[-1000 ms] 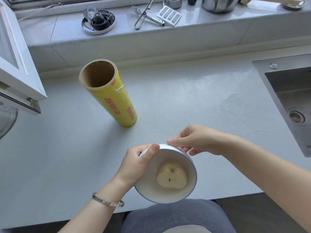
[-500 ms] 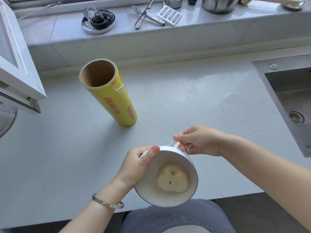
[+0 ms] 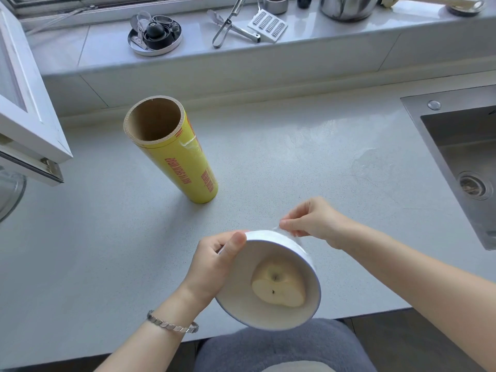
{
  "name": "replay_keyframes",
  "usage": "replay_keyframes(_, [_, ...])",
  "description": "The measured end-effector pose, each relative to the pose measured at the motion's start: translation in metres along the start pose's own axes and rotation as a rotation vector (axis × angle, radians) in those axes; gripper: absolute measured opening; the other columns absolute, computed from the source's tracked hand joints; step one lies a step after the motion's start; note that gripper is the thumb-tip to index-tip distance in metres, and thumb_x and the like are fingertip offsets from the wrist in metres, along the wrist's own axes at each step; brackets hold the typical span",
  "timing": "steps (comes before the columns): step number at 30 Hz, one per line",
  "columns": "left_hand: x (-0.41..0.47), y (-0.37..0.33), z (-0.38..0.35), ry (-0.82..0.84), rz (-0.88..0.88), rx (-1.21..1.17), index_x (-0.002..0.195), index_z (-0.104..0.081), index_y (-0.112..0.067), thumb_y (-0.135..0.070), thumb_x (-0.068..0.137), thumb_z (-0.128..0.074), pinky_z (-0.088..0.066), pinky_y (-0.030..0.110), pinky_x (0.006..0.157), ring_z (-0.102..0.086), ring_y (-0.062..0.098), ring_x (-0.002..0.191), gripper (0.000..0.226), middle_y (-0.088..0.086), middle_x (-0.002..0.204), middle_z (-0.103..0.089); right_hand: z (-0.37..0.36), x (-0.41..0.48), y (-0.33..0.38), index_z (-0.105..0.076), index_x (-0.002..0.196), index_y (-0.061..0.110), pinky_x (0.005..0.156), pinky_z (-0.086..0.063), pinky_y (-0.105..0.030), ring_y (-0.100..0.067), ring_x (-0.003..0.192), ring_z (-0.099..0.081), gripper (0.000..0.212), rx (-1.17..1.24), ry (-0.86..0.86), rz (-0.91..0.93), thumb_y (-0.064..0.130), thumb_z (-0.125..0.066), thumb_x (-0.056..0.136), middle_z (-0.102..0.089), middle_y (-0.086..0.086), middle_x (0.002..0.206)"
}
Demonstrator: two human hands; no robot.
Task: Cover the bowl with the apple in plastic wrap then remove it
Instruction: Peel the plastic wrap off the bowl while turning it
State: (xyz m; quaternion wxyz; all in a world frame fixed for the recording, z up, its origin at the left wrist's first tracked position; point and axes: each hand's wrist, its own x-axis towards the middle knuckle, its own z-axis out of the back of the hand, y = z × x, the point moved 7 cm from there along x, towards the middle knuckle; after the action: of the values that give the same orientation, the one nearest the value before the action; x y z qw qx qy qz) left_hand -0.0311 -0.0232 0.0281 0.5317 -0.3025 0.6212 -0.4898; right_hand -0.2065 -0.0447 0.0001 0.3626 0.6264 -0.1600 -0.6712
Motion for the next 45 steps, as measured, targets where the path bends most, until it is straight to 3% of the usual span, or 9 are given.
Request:
replay_keyframes(8, [0.008, -0.02, 0.006, -0.017, -0.06, -0.041, 0.075, -0.075, -0.04, -0.087, 0.046, -0.055, -0.05, 0.025, 0.07, -0.065, 0.003, 0.073, 0.059, -0.015, 0.076, -0.074, -0.015, -0.011, -0.006, -0.067, 0.077, 0.009, 0.046, -0.049, -0.014, -0.003, 0.045, -0.06, 0.012, 0.301, 0.179, -0.011, 0.011, -0.06, 0.086, -0.066, 0.006, 0.052])
replay_keyframes(13, [0.009, -0.012, 0.019, -0.131, -0.016, -0.078, 0.068, -0.075, -0.036, -0.086, 0.044, -0.057, -0.044, 0.032, 0.063, -0.059, 0.011, 0.064, 0.058, -0.01, 0.064, -0.071, -0.018, -0.021, -0.011, -0.068, 0.098, 0.002, 0.066, -0.053, -0.015, -0.007, 0.072, -0.066, 0.026, 0.331, 0.273, 0.079, 0.016, -0.046, 0.094, -0.072, 0.004, 0.076])
replay_keyframes(17, [0.008, -0.009, 0.023, -0.215, 0.038, -0.107, 0.06, -0.063, -0.013, -0.073, 0.053, -0.054, -0.03, 0.027, 0.052, -0.041, 0.021, 0.062, 0.06, 0.012, 0.061, -0.048, -0.021, -0.031, -0.007, -0.066, 0.109, 0.011, 0.086, -0.048, -0.021, -0.012, 0.099, -0.063, 0.063, 0.259, 0.303, 0.156, 0.057, -0.027, 0.09, -0.071, 0.002, 0.101])
replay_keyframes(20, [0.008, -0.005, 0.024, -0.248, 0.068, -0.118, 0.057, -0.061, -0.013, -0.063, 0.064, -0.051, -0.031, 0.027, 0.051, -0.042, 0.02, 0.061, 0.051, 0.011, 0.061, -0.048, -0.03, -0.041, 0.001, -0.054, 0.125, 0.013, 0.099, -0.044, -0.035, -0.022, 0.117, -0.057, 0.092, 0.149, 0.388, 0.275, 0.078, -0.054, 0.06, -0.061, -0.01, 0.125])
replay_keyframes(24, [0.008, -0.003, 0.017, -0.17, 0.096, -0.138, 0.058, -0.069, -0.021, -0.053, 0.074, -0.043, -0.042, 0.023, 0.051, -0.054, 0.013, 0.056, 0.044, -0.003, 0.057, -0.061, -0.025, -0.04, 0.006, -0.059, 0.113, 0.012, 0.078, -0.052, -0.023, -0.016, 0.091, -0.066, 0.068, 0.17, 0.333, 0.29, 0.046, -0.069, 0.055, -0.069, -0.005, 0.102])
replay_keyframes(31, [0.017, -0.005, 0.009, 0.211, 0.187, -0.038, 0.105, -0.068, -0.024, -0.053, 0.074, -0.043, -0.047, 0.024, 0.089, -0.063, 0.008, 0.104, 0.049, -0.004, 0.117, -0.067, -0.031, -0.035, -0.003, -0.064, 0.098, 0.006, 0.074, -0.049, -0.031, -0.021, 0.081, -0.065, 0.062, 0.101, 0.351, 0.221, 0.054, -0.064, 0.059, -0.067, -0.009, 0.09])
replay_keyframes(39, [0.015, 0.003, 0.001, 0.043, 0.196, 0.139, 0.079, -0.063, -0.005, -0.082, 0.056, -0.044, -0.028, 0.032, 0.063, -0.04, 0.018, 0.067, 0.082, 0.009, 0.07, -0.046, -0.028, -0.034, -0.002, -0.068, 0.082, 0.018, 0.074, -0.049, -0.028, -0.015, 0.076, -0.064, 0.055, 0.067, 0.277, 0.118, 0.069, -0.059, 0.064, -0.068, -0.004, 0.082])
replay_keyframes(42, [0.011, 0.006, 0.005, -0.028, 0.167, 0.128, 0.068, -0.05, -0.009, -0.079, 0.068, -0.046, -0.021, 0.031, 0.056, -0.031, 0.015, 0.06, 0.071, 0.006, 0.062, -0.035, -0.007, -0.032, 0.007, -0.069, 0.091, 0.019, 0.089, -0.048, -0.031, -0.017, 0.096, -0.063, 0.033, 0.12, 0.188, 0.155, 0.045, -0.052, 0.082, -0.068, -0.006, 0.099])
replay_keyframes(45, [0.006, 0.009, 0.009, -0.069, 0.14, 0.107, 0.068, -0.047, -0.008, -0.068, 0.072, -0.047, -0.018, 0.032, 0.054, -0.028, 0.017, 0.061, 0.06, 0.008, 0.064, -0.031, 0.0, -0.035, 0.014, -0.07, 0.092, 0.01, 0.084, -0.05, -0.026, -0.009, 0.085, -0.063, 0.018, -0.005, 0.224, 0.2, 0.023, -0.059, 0.086, -0.07, -0.006, 0.092])
